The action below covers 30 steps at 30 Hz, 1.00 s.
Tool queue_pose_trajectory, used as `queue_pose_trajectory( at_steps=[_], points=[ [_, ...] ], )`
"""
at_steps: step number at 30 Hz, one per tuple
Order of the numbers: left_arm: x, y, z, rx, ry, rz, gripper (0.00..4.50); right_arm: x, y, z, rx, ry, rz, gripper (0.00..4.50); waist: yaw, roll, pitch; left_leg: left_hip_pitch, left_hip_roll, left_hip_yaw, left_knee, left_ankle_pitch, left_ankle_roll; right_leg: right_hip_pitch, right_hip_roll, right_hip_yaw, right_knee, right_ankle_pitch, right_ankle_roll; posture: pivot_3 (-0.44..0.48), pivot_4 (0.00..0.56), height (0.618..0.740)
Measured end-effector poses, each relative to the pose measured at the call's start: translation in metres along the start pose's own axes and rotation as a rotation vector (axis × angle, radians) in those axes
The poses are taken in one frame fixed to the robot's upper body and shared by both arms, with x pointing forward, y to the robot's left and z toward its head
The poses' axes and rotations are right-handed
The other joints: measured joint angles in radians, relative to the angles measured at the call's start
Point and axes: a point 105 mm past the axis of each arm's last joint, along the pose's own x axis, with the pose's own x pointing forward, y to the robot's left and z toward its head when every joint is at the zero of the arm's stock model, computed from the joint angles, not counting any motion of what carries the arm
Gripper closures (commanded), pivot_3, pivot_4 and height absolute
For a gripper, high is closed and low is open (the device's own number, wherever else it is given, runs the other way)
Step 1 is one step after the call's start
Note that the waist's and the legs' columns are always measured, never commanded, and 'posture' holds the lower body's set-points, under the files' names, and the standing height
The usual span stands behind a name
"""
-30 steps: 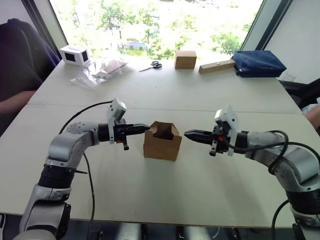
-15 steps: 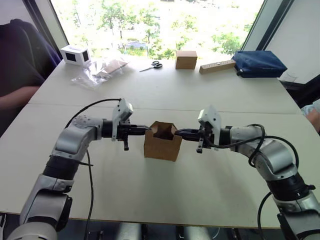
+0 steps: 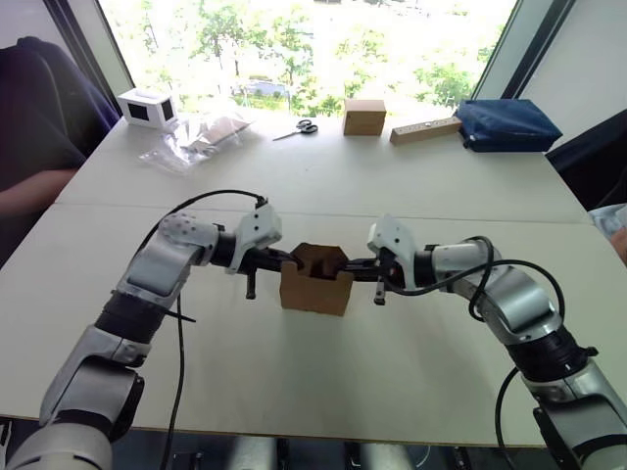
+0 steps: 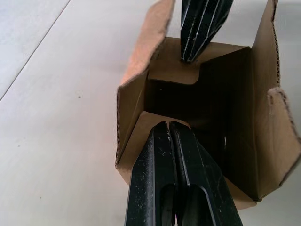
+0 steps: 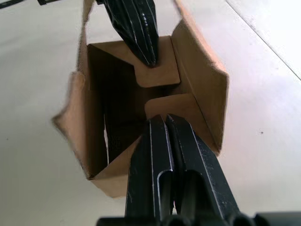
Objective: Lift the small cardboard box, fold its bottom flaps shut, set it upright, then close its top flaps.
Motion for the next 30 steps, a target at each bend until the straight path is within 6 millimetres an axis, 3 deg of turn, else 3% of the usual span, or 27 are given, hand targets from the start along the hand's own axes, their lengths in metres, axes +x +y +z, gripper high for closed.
queue_pose_trajectory(
  at_steps=[30],
  points=[
    [-0.0003,0.0074,-0.0015,-0.07,-0.042,0.043,4.49,0.005,-0.0023,0.003,0.001,-0.013,0.001,4.5,-0.005,0.0,0.0,0.0,0.001,0.0,0.0,0.0,0.0,0.0,0.001,0.0,0.0,0.0,0.0,0.0,0.15,0.74]
  ],
)
